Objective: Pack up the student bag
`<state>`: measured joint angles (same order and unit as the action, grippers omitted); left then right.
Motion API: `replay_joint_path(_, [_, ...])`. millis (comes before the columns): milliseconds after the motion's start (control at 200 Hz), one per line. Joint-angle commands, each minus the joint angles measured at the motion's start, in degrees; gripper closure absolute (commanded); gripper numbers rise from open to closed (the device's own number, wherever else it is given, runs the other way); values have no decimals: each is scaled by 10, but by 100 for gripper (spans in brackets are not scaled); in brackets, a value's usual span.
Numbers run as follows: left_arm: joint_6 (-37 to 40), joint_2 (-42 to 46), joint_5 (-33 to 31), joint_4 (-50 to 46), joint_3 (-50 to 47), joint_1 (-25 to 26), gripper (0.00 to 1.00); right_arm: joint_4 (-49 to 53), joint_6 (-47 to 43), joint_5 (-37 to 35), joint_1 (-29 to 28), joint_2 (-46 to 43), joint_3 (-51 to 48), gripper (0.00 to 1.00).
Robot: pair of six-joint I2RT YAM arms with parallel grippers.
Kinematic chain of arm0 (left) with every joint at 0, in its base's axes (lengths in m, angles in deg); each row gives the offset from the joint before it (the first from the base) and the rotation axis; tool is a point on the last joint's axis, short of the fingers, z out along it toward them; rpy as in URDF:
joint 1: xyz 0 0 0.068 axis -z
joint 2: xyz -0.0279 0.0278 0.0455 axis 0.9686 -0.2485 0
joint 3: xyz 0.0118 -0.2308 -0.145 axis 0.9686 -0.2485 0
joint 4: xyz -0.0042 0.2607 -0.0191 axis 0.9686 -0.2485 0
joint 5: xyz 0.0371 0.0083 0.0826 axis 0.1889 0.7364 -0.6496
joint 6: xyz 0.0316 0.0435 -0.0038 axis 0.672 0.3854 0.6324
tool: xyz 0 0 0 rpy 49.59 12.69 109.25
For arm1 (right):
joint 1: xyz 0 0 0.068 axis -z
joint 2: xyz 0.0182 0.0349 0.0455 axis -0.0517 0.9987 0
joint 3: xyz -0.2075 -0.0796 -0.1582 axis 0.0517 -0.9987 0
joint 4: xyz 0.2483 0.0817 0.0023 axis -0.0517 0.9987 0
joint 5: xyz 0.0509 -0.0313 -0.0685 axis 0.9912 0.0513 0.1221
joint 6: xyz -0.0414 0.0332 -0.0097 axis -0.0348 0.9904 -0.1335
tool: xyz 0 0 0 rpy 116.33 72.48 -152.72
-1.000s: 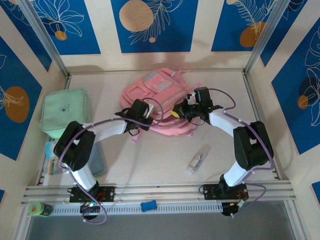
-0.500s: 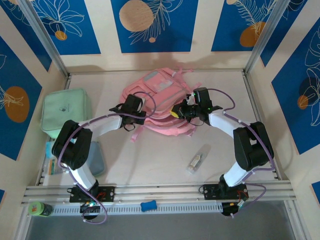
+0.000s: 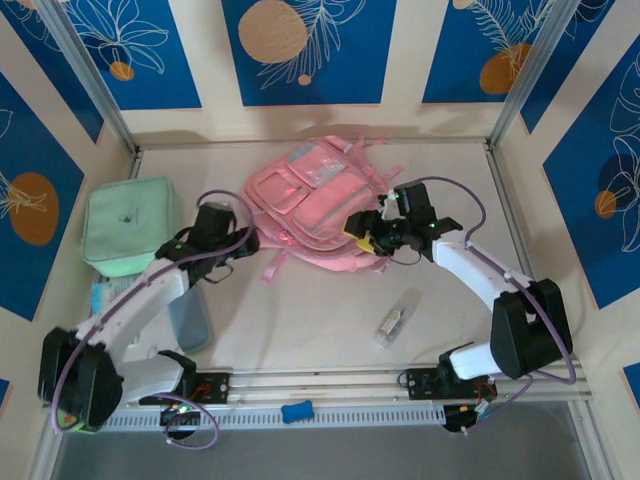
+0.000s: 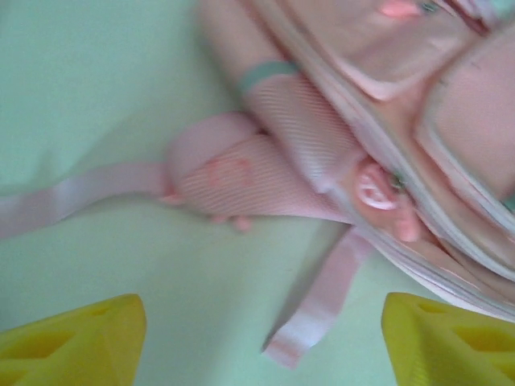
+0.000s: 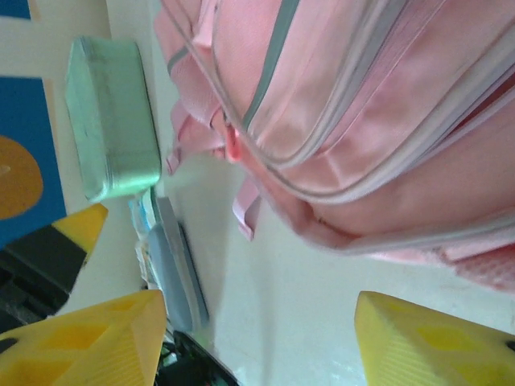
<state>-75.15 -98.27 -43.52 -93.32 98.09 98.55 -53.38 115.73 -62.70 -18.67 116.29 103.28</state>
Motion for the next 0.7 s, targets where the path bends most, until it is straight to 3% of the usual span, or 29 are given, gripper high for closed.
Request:
replay_joint_path(0, [-85,53,-39,-68,-53,-28,18,58,-55,-21,-42,-12,-5,35])
replay_joint_path(265, [-152,116,-100,-167,-102,-115,0,38,-45,-34,-103,9,-7,34])
replay_joint_path(425, [-182,122,-93,-184,-134,-152,0,25,-36,-35,-114,18,-13,34])
replay_joint_path(695, [-240,120,-44,-162,-174,-141,1,7,-25,-19,-107,24,-24,33])
